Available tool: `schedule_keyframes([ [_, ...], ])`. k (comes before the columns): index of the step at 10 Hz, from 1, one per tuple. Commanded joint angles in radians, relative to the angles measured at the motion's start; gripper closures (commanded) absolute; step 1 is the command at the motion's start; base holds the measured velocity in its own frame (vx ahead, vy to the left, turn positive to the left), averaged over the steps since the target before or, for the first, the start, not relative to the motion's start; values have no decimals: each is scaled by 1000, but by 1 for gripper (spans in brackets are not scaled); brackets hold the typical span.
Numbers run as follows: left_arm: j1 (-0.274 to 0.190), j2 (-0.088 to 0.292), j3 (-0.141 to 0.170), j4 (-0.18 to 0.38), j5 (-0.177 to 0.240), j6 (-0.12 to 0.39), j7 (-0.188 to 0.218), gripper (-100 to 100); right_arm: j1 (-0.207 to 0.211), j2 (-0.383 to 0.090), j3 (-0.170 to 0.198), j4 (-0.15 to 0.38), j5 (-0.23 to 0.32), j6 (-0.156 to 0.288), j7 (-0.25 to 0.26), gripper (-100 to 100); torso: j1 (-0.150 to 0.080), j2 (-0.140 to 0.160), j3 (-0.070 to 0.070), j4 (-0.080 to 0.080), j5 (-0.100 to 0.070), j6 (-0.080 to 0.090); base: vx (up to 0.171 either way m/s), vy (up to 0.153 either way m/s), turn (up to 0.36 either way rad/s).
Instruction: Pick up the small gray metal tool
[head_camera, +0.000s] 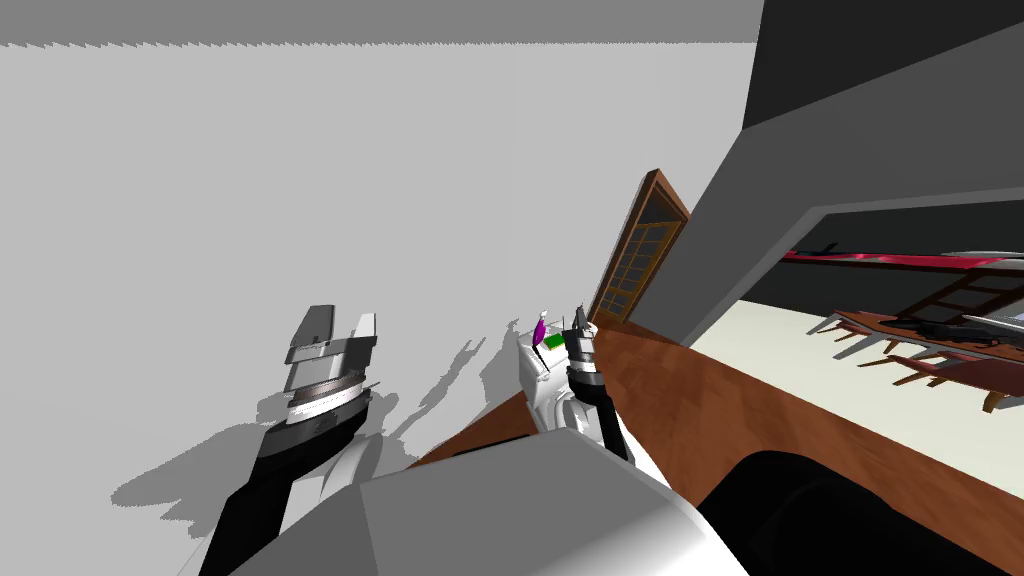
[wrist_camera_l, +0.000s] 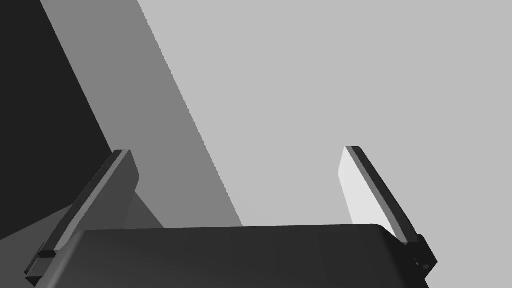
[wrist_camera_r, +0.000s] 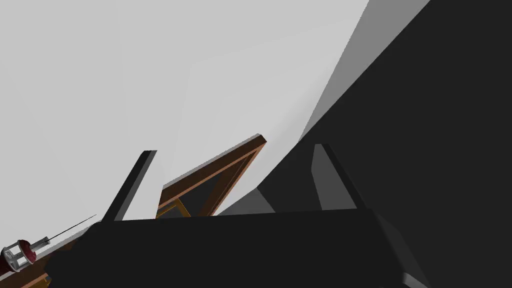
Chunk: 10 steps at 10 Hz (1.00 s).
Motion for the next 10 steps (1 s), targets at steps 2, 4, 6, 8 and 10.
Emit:
schedule_keyframes([
  [2, 0, 0, 0, 0, 0, 0, 0, 0, 24, -48, 10, 25, 8, 0, -6, -100, 0, 1, 1, 0, 0, 0, -29, 11, 48],
  [4, 0, 0, 0, 0, 0, 0, 0, 0, 49, -87, 20, 52, 18, 1, -11, -100, 1, 3, 2, 1, 0, 0, -48, 16, 42],
  [6, 0, 0, 0, 0, 0, 0, 0, 0, 80, -133, 32, 88, 30, 2, -18, -100, 1, 4, 2, 1, 0, 0, -55, 19, 62],
  [8, 0, 0, 0, 0, 0, 0, 0, 0, 114, -186, 44, 133, 46, 3, -24, -100, 2, 4, 2, 1, 0, 0, -58, 41, 88],
  [10, 0, 0, 0, 0, 0, 0, 0, 0, 150, -245, 56, 185, 65, 6, -30, -100, 3, 5, 3, 1, 1, 0, -66, 56, 93],
])
